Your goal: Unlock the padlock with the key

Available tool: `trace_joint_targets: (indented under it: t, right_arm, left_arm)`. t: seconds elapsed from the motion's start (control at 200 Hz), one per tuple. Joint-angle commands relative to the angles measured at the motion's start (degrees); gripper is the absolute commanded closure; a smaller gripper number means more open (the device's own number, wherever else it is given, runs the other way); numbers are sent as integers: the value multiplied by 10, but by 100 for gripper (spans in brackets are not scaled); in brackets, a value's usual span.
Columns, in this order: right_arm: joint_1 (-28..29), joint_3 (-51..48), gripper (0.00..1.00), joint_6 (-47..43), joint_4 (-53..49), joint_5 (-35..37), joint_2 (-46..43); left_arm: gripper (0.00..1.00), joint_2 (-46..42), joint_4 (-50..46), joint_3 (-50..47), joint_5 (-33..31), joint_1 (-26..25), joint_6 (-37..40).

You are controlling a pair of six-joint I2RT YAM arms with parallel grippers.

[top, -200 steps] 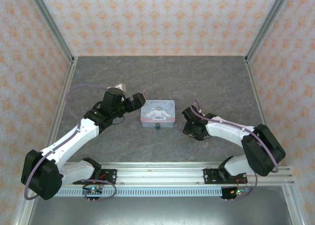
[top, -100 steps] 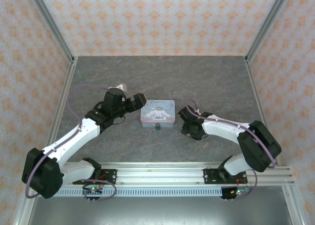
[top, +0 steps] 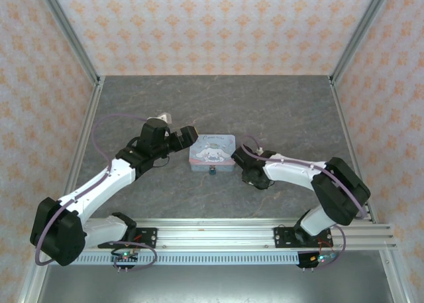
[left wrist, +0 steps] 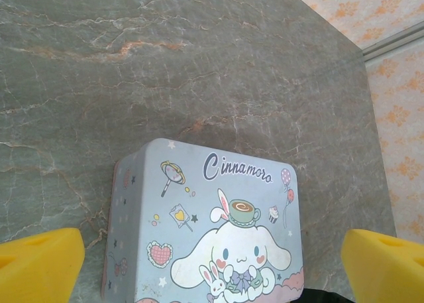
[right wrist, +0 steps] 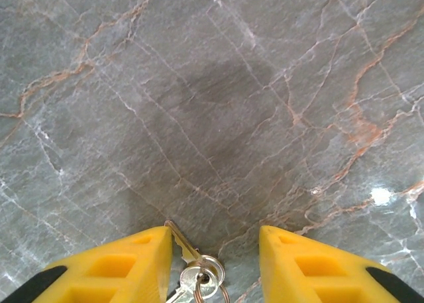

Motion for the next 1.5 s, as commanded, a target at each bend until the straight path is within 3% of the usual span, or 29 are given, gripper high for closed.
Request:
trace_joint_targets:
  t: [0.0, 0.305, 0.816, 1.106, 1.496]
  right_arm:
    - [20, -6, 61, 19, -13, -42, 18]
    - [22, -30, 56, 38, 17, -55, -19]
    - [22, -31, 60, 30, 16, -62, 4]
    - [24, -19, 72, 25, 8, -57, 39]
    - [24, -53, 95, 42, 67, -84, 14]
  left_arm:
    - [0, 3, 19, -9, 1, 4, 0]
    - [0, 11, 21, -9, 2, 4, 2]
    - [0, 16, 24, -7, 3, 4, -1]
    - [0, 13, 27, -8, 3, 4, -2]
    - [0, 17, 24, -7, 3, 4, -5]
